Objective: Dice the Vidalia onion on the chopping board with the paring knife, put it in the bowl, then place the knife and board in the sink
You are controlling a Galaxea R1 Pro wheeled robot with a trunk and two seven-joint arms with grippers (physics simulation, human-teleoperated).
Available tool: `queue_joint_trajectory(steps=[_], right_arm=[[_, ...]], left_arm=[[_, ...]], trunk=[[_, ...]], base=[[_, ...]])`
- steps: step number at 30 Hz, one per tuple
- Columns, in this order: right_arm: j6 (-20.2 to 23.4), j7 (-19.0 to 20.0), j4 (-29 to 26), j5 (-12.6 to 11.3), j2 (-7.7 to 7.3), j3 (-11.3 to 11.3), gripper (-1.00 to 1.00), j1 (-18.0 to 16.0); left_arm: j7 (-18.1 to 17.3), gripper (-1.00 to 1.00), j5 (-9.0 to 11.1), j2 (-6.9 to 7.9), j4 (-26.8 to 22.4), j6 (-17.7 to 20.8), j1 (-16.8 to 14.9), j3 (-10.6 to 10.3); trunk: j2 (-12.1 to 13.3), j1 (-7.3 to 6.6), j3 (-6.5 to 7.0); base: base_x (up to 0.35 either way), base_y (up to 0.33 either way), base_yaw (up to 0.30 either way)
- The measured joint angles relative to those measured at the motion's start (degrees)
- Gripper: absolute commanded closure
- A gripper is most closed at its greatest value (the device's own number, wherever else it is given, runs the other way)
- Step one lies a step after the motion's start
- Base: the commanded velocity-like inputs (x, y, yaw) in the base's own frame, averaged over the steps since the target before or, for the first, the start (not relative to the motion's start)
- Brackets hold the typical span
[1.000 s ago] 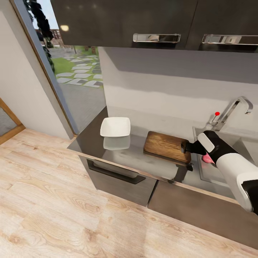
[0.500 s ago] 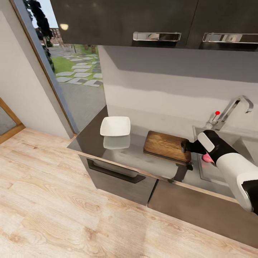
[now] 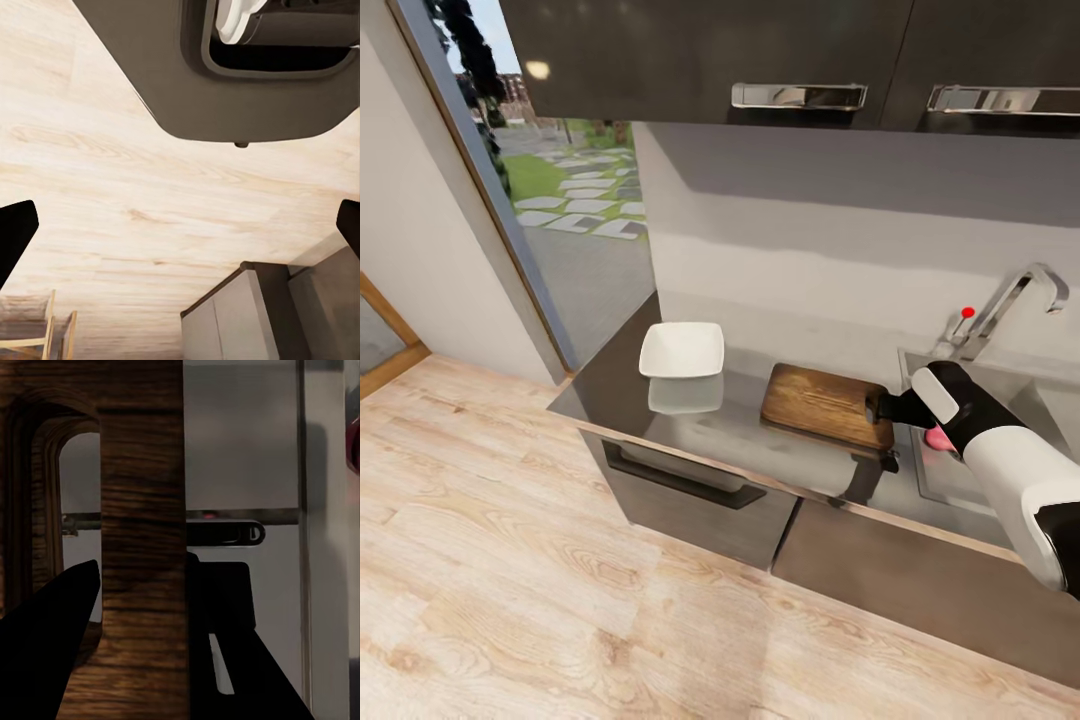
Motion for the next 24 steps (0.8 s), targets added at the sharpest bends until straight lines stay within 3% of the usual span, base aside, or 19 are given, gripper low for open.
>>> queue_joint_trajectory(steps=[22,23,24], right_arm=[[0.0,0.0,-0.6,0.3,-0.02,-0.1,1.00,0.0],[0.0,0.0,-0.6,0.3,-0.02,-0.1,-1.00,0.0],[-0.1,0.0,1.9,-1.2,0.01,0.1,-1.00,0.1]], left_arm=[[0.0,-1.00,0.0,0.00,0.0,0.0,0.0,0.0],[0.0,-1.00,0.0,0.00,0.0,0.0,0.0,0.0],[0.0,-1.00,0.0,0.00,0.0,0.0,0.0,0.0]], trunk=[[0.0,-0.17,-0.51],[0.0,-0.17,-0.51],[0.0,-0.05,-0.53]], base=[[0.000,0.000,0.000],[0.000,0.000,0.000],[0.000,0.000,0.000]])
